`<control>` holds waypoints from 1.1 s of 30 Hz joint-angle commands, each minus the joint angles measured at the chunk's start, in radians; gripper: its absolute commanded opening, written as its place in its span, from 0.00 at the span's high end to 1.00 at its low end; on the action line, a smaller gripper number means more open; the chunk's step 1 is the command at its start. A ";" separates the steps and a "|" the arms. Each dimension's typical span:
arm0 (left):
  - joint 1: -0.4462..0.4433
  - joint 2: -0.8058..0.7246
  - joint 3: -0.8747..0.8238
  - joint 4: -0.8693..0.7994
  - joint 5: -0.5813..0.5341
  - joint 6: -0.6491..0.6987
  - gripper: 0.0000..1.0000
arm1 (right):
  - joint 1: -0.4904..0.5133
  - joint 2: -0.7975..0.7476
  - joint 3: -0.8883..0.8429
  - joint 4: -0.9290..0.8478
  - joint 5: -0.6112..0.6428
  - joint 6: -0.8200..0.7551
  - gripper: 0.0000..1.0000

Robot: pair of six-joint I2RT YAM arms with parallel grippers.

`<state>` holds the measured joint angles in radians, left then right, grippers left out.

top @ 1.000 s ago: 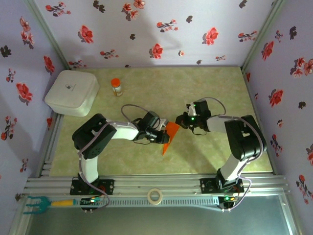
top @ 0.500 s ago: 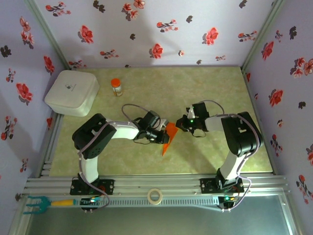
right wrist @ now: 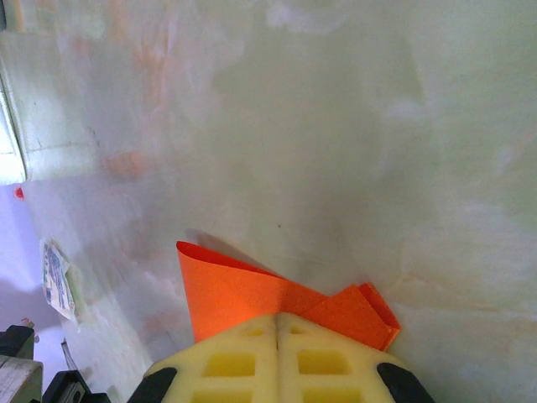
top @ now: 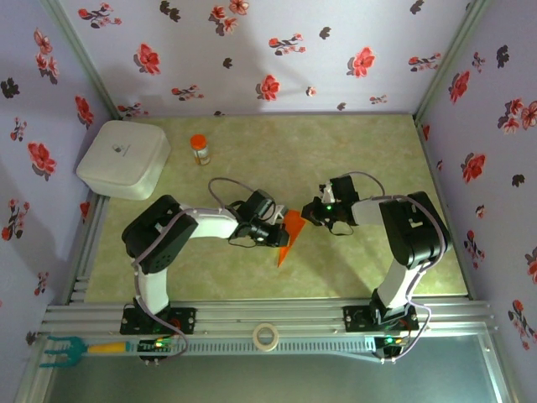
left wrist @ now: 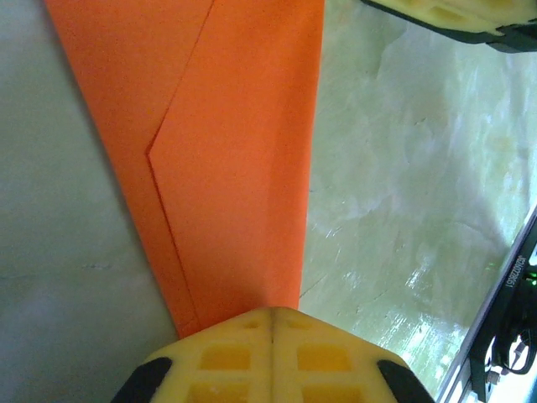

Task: Fold a paper plane with a square sheet of paper (pick it up from the middle)
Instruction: Fold the wing for the fifth time at the center of the table.

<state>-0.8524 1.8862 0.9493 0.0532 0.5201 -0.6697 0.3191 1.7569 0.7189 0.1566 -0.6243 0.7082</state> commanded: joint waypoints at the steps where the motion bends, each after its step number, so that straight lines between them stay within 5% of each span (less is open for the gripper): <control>1: 0.000 -0.029 0.016 -0.134 -0.030 0.026 0.98 | 0.000 0.037 -0.026 -0.061 0.086 0.004 1.00; 11: 0.001 -0.104 0.065 -0.176 -0.084 0.019 0.86 | 0.000 0.033 -0.031 -0.060 0.087 0.008 1.00; 19: -0.017 -0.074 0.126 -0.122 -0.012 -0.021 0.97 | -0.003 0.025 -0.035 -0.063 0.091 0.012 1.00; 33: -0.055 0.088 0.236 -0.114 -0.032 -0.018 0.95 | -0.012 0.000 -0.049 -0.066 0.086 0.016 1.00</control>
<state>-0.9054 1.9469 1.1488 -0.0570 0.5060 -0.6819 0.3168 1.7496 0.7067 0.1699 -0.6155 0.7181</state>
